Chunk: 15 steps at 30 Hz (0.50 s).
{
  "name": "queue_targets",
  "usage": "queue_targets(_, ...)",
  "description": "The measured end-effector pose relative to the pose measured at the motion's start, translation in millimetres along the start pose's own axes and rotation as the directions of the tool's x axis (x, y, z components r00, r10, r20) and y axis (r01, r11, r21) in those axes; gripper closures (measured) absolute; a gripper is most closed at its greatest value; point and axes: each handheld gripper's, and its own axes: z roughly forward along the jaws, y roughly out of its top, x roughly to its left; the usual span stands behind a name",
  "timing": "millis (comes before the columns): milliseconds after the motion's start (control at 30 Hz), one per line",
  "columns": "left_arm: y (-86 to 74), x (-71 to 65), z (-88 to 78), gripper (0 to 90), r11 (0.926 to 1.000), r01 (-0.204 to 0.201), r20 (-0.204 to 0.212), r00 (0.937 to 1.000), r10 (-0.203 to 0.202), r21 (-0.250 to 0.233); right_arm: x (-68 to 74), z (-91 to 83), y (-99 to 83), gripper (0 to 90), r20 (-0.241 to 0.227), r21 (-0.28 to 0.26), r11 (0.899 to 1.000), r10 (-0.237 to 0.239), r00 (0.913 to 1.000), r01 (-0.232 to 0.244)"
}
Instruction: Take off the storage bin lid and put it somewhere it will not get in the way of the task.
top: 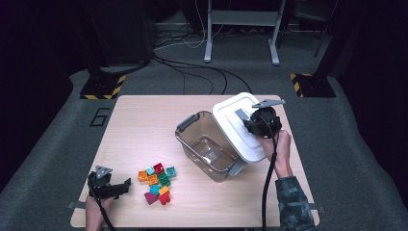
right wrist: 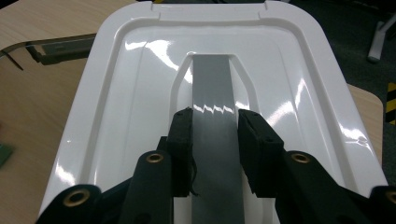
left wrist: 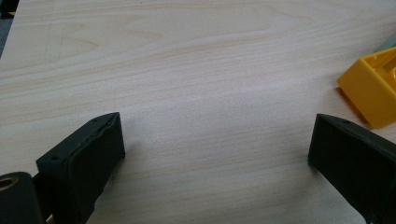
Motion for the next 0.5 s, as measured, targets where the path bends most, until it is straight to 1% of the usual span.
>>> queue_targets(333, 0.0, -0.1, 0.0, 3.2, 1.0000, 0.001, 0.000, 1.0000, -0.001, -0.001, -19.7, -4.3, -8.8, 66.7, 0.047, -0.011, 0.999, 0.053, 0.9974, -0.053)
queue_targets(500, 0.0, -0.1, 0.0, 3.2, 1.0000, 0.001, 0.000, 1.0000, -0.001, 0.000, -30.6, -6.8, -14.7, 66.7, 0.080, -0.011, 0.996, 0.089, 0.9928, -0.088)
